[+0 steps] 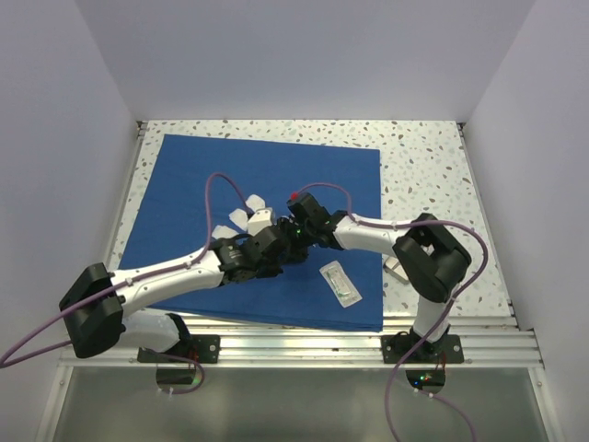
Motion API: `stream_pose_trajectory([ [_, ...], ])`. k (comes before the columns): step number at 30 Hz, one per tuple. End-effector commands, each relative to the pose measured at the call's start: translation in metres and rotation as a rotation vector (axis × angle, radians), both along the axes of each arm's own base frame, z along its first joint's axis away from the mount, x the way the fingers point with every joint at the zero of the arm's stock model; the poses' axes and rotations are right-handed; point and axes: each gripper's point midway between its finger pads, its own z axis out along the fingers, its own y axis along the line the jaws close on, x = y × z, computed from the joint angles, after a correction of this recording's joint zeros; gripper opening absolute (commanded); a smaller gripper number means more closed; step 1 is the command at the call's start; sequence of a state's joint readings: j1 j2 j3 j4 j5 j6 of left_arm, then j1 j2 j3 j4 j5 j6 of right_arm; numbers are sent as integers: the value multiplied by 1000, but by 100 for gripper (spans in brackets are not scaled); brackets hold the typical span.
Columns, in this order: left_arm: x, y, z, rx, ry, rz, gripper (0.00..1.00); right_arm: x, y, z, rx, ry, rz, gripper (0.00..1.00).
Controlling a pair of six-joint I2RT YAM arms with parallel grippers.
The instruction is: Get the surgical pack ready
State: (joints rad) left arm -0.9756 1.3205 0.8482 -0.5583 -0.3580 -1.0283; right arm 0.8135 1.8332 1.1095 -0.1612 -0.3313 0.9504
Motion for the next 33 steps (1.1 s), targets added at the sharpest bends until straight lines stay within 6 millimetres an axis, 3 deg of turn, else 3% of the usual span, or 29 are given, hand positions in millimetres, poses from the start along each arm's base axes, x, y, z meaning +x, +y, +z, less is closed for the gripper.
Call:
stream_pose_trajectory([
  [1, 8, -12, 20, -84, -71, -24, 0, 9, 17, 16, 58, -35, -17, 45],
  [3, 8, -13, 22, -92, -80, -41, 0, 10, 21, 19, 90, -40, -18, 31],
  [5, 8, -12, 25, -89, -91, -55, 0, 8, 21, 19, 97, -32, -21, 10],
  [7, 8, -13, 28, -93, -98, -76, 0, 7, 18, 21, 97, -39, -22, 0],
  [8, 9, -14, 31, -89, -109, -100, 0, 9, 15, 22, 86, -49, -36, 0],
  [10, 11, -11, 40, -107, -131, -96, 22, 11, -1, 19, 35, -64, -51, 0],
  [11, 12, -8, 42, -107, -144, -97, 43, 20, -14, 23, 8, -97, -87, 0],
  [12, 14, -7, 53, -139, -171, -98, 52, 16, -34, 14, -49, -88, -90, 0],
  [13, 18, -3, 56, -150, -181, -87, 64, 28, -55, 13, -71, -86, -138, 0],
  [14, 19, -3, 59, -169, -188, -102, 67, 30, -75, 21, -94, -105, -162, 0],
  [15, 21, -2, 64, -190, -200, -105, 69, 28, -97, 12, -136, -93, -185, 0],
  [16, 26, 2, 66, -197, -204, -96, 70, 40, -126, 14, -169, -98, -247, 0],
  [19, 34, 1, 65, -188, -200, -113, 70, 47, -202, 26, -343, -163, -356, 0],
  [20, 35, -2, 65, -194, -198, -124, 69, 39, -221, 27, -401, -150, -347, 0],
  [24, 43, -12, 51, -182, -154, -137, 68, 46, -293, 49, -616, -217, -482, 0],
  [28, 50, -23, 43, -178, -110, -132, 68, 36, -353, 57, -904, -201, -576, 0],
  [33, 59, -26, 31, -155, -57, -87, 65, 25, -392, 32, -1002, -107, -661, 0],
])
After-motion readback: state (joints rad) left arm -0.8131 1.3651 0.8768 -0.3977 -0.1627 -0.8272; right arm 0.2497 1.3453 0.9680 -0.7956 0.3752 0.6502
